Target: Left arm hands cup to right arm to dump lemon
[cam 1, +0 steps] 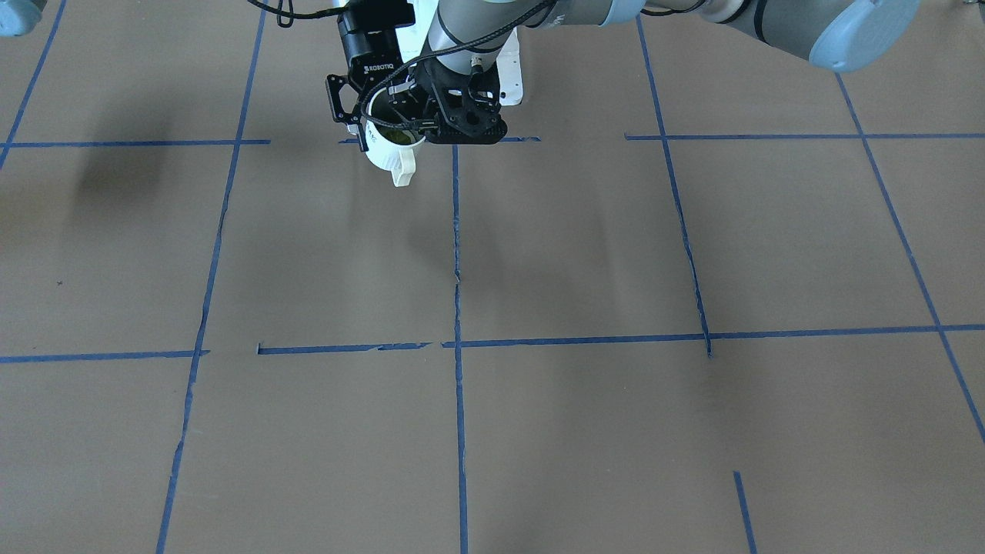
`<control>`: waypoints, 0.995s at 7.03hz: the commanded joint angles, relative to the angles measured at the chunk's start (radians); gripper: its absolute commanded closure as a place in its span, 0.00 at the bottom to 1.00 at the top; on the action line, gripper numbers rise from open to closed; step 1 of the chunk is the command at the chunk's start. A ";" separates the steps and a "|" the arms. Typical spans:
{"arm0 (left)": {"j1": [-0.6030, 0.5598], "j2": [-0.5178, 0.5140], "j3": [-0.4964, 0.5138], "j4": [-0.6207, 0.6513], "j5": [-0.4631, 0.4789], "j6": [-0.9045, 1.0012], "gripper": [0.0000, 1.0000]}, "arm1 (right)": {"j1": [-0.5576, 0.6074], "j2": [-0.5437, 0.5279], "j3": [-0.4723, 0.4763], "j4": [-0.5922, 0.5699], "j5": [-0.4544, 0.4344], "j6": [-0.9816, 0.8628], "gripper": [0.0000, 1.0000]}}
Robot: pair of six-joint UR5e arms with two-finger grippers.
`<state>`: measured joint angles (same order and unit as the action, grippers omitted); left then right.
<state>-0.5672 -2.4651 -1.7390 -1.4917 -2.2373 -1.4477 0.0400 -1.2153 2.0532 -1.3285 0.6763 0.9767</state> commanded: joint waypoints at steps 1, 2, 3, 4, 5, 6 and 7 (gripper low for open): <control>0.000 0.003 -0.031 -0.007 0.018 -0.067 0.00 | -0.023 -0.001 -0.001 0.000 -0.050 -0.010 0.77; -0.003 0.005 -0.069 -0.010 0.022 -0.081 0.00 | -0.025 -0.004 -0.002 0.000 -0.050 -0.010 0.77; -0.014 0.005 -0.094 -0.010 0.054 -0.082 0.00 | -0.028 -0.004 -0.011 0.000 -0.052 -0.010 0.77; -0.023 0.005 -0.097 -0.010 0.088 -0.082 0.00 | -0.028 -0.004 -0.010 0.000 -0.052 -0.010 0.77; -0.055 0.005 -0.099 -0.010 0.099 -0.082 0.00 | -0.028 -0.007 -0.005 0.002 -0.053 -0.004 0.77; -0.094 0.006 -0.099 -0.010 0.100 -0.080 0.00 | -0.023 -0.033 0.004 0.011 -0.064 0.019 0.77; -0.117 0.018 -0.100 -0.010 0.099 -0.080 0.00 | -0.023 -0.115 0.060 0.015 -0.066 0.151 0.77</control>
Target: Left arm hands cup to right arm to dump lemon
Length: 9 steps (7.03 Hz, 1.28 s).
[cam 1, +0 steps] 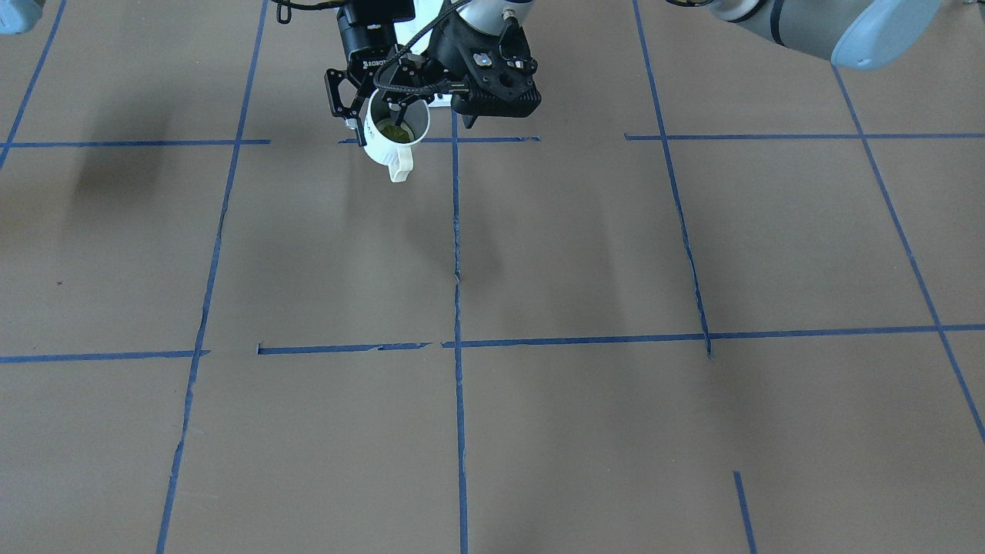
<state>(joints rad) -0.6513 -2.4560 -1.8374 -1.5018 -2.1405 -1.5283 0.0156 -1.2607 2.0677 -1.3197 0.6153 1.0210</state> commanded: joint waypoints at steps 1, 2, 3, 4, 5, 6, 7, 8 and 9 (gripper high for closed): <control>-0.034 0.037 -0.015 -0.002 0.002 0.002 0.00 | 0.013 -0.200 0.146 0.007 0.000 0.254 0.75; -0.033 0.067 -0.048 -0.002 0.002 0.002 0.00 | 0.032 -0.297 0.228 0.008 0.000 0.287 0.72; -0.033 0.084 -0.058 -0.003 0.002 0.003 0.00 | 0.047 -0.372 0.267 0.010 0.001 0.459 0.73; -0.033 0.086 -0.059 -0.003 0.002 0.005 0.00 | 0.058 -0.461 0.261 0.137 -0.005 0.523 0.76; -0.028 0.088 -0.057 -0.003 0.004 0.005 0.00 | 0.076 -0.573 0.249 0.339 -0.006 0.525 0.78; -0.025 0.086 -0.059 -0.003 0.004 0.000 0.00 | 0.090 -0.635 0.182 0.475 -0.005 0.540 0.80; -0.025 0.086 -0.059 -0.003 0.004 0.000 0.00 | 0.115 -0.652 0.081 0.676 -0.006 0.598 0.82; -0.024 0.084 -0.059 -0.003 0.004 0.000 0.00 | 0.136 -0.678 -0.020 0.885 -0.006 0.616 0.83; -0.024 0.084 -0.059 -0.003 0.004 0.000 0.00 | 0.155 -0.724 -0.099 1.068 -0.008 0.617 0.83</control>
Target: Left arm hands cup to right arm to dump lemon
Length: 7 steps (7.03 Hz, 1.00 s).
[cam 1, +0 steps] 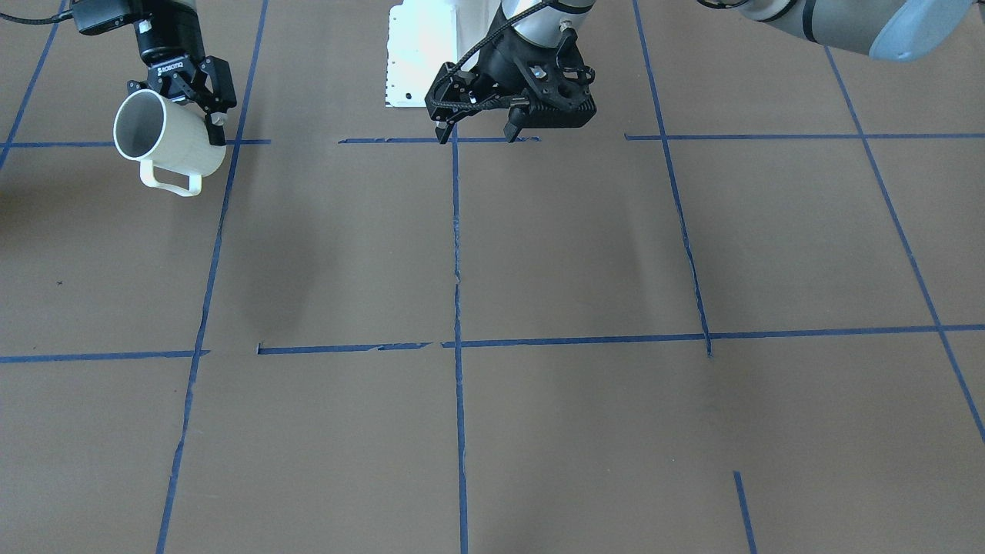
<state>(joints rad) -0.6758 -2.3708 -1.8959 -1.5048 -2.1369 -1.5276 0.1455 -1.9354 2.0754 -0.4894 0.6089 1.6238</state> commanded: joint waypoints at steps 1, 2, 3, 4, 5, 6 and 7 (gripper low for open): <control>0.001 -0.002 0.000 0.000 0.000 -0.002 0.00 | 0.063 -0.060 -0.192 0.390 -0.003 0.017 0.84; 0.002 -0.002 0.000 0.000 0.002 -0.002 0.00 | 0.096 -0.123 -0.322 0.576 -0.001 0.018 0.88; 0.002 -0.002 0.000 0.000 0.002 -0.002 0.00 | 0.126 -0.140 -0.521 0.840 0.005 0.018 0.91; 0.002 -0.005 -0.002 0.000 0.012 -0.003 0.00 | 0.126 -0.140 -0.666 1.037 0.005 0.018 0.92; 0.011 -0.008 -0.002 0.000 0.029 -0.005 0.00 | 0.132 -0.145 -0.784 1.213 0.005 0.018 0.93; 0.013 -0.010 -0.003 0.000 0.031 -0.006 0.00 | 0.143 -0.149 -0.845 1.314 0.005 0.022 0.92; 0.013 -0.011 -0.005 0.000 0.031 -0.006 0.00 | 0.150 -0.149 -0.868 1.391 0.005 0.060 0.92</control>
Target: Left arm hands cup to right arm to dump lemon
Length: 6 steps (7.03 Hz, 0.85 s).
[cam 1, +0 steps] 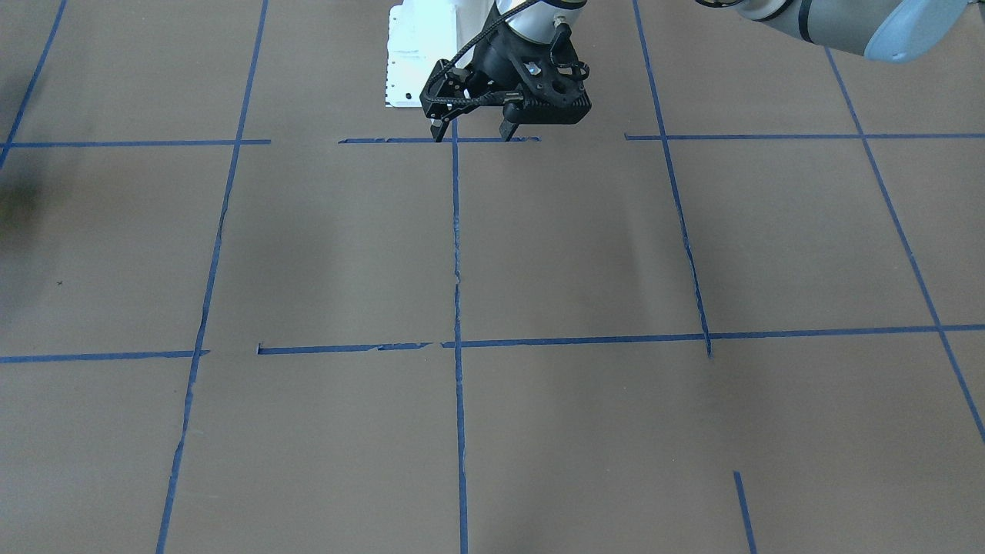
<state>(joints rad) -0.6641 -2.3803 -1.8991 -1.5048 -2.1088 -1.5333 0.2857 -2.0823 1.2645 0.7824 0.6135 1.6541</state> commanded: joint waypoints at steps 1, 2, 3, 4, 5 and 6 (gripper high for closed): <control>0.001 0.000 -0.006 0.002 0.003 -0.001 0.00 | 0.022 0.002 -0.057 0.151 0.002 0.140 0.91; 0.001 0.007 -0.018 0.002 0.003 -0.001 0.00 | 0.035 0.007 -0.062 0.211 0.002 0.256 0.90; 0.001 0.006 -0.023 0.003 0.004 -0.001 0.00 | 0.062 0.028 -0.063 0.256 0.000 0.411 0.87; 0.001 0.007 -0.037 0.003 0.006 -0.001 0.00 | 0.094 0.031 -0.095 0.297 0.003 0.593 0.86; 0.001 0.012 -0.054 0.011 0.027 -0.001 0.00 | 0.096 0.042 -0.132 0.351 0.003 0.690 0.84; 0.000 0.010 -0.064 0.015 0.047 -0.001 0.00 | 0.107 0.069 -0.145 0.377 0.005 0.781 0.84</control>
<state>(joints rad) -0.6629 -2.3707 -1.9478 -1.4956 -2.0841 -1.5340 0.3790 -2.0385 1.1453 1.1146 0.6167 2.3060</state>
